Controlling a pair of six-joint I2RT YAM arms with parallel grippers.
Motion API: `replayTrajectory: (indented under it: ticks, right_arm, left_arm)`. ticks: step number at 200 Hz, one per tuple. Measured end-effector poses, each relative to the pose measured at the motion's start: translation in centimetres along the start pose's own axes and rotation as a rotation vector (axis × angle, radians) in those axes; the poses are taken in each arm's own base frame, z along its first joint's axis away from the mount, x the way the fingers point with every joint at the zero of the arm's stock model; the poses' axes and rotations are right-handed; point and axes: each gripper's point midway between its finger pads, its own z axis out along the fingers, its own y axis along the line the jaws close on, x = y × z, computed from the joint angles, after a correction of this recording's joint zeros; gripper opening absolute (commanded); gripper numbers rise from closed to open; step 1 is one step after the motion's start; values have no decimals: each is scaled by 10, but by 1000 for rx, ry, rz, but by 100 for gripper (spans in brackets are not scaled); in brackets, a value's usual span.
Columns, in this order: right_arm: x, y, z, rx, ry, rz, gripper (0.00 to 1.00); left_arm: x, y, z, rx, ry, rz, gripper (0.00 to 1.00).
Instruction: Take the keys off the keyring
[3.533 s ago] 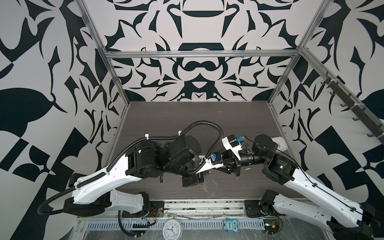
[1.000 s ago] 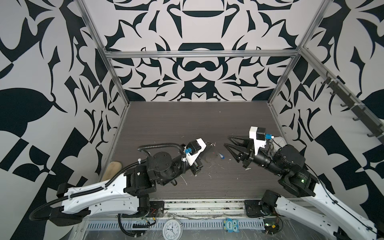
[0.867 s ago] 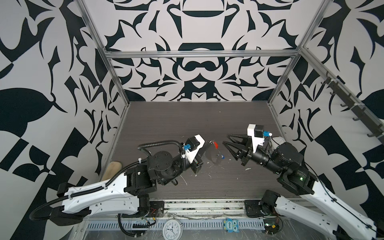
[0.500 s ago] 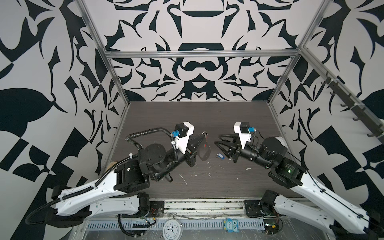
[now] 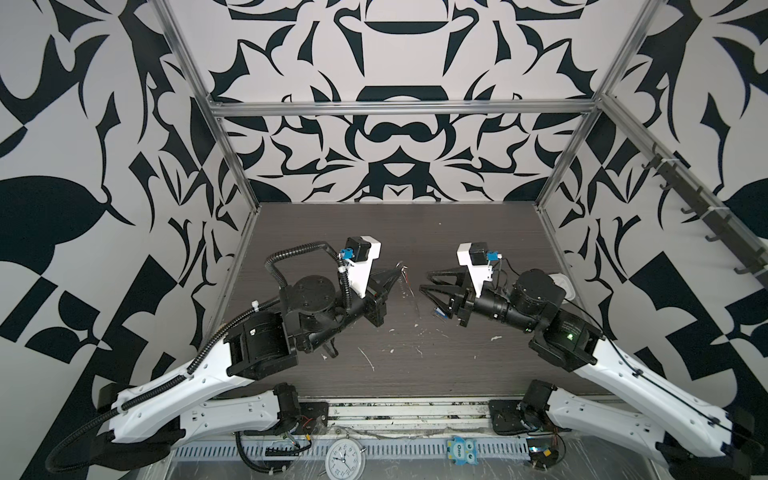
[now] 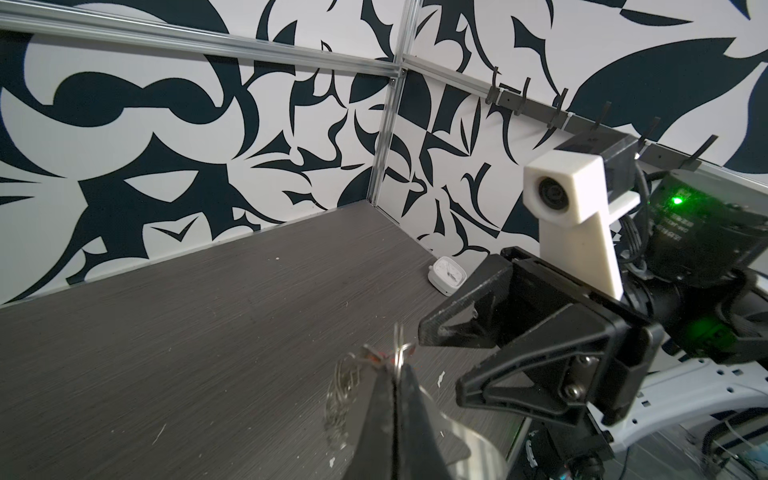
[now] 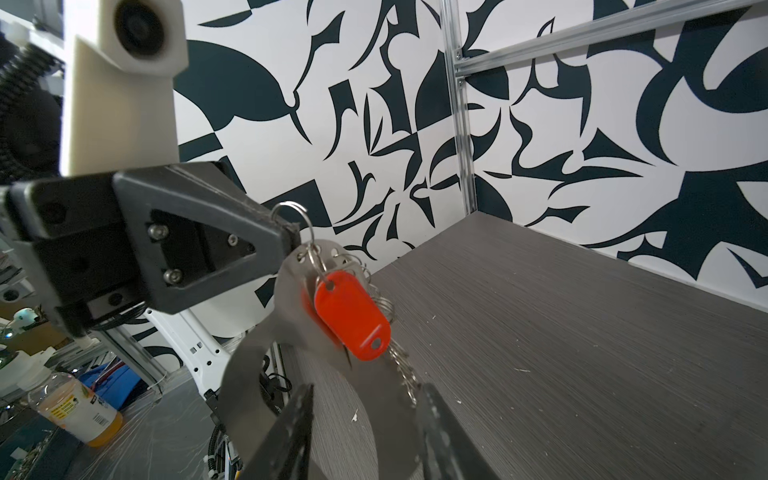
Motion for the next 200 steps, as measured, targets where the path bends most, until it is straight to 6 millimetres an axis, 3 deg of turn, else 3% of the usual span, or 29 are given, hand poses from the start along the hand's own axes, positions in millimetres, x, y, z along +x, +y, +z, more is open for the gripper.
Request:
replayTrajectory:
  ticks: [102, 200]
  right_arm:
    - [-11, 4, 8, -8, 18, -66, 51]
    - [6, 6, 21, -38, 79, -138, 54]
  left_arm:
    - [6, 2, 2, 28, 35, -24, 0]
    - [17, -3, 5, 92, 78, -45, 0]
